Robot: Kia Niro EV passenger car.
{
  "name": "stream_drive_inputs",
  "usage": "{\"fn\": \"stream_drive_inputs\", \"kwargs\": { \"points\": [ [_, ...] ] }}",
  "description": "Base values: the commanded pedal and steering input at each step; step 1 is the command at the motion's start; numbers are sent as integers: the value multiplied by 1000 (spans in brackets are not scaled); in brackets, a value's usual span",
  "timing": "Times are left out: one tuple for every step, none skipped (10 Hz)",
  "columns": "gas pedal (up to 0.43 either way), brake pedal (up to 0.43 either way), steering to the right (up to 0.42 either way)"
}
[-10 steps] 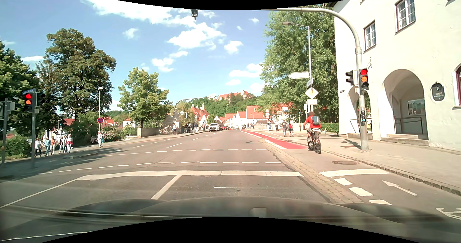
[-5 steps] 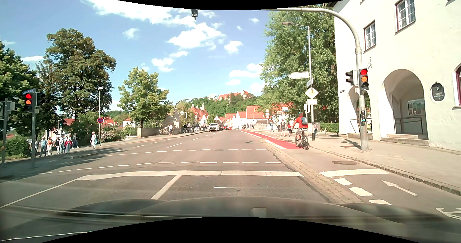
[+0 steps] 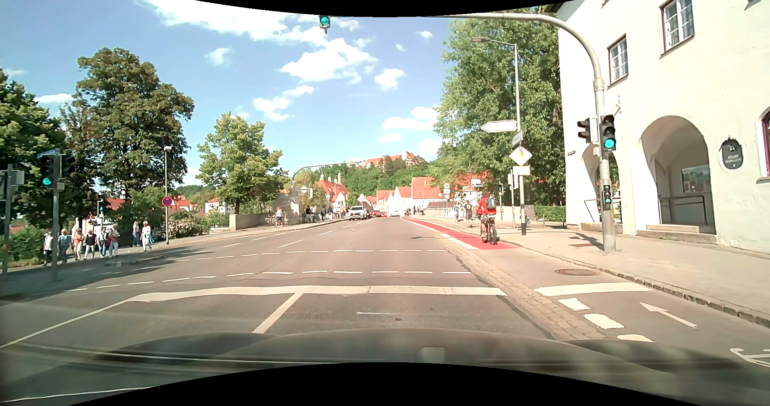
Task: Follow the waypoints while adhering to traffic rules and regulations
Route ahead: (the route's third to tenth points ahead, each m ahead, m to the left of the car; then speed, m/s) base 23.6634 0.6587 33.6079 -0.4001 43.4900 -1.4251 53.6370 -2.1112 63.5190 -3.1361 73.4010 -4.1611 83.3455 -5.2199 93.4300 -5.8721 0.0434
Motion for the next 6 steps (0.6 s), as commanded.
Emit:
{"fn": "stream_drive_inputs", "kwargs": {
  "points": [
    [39,6,-12],
    [130,6,-12],
    [130,6,-11],
    [130,6,-11],
    [138,6,-11],
    [220,6,-11]
  ]
}}
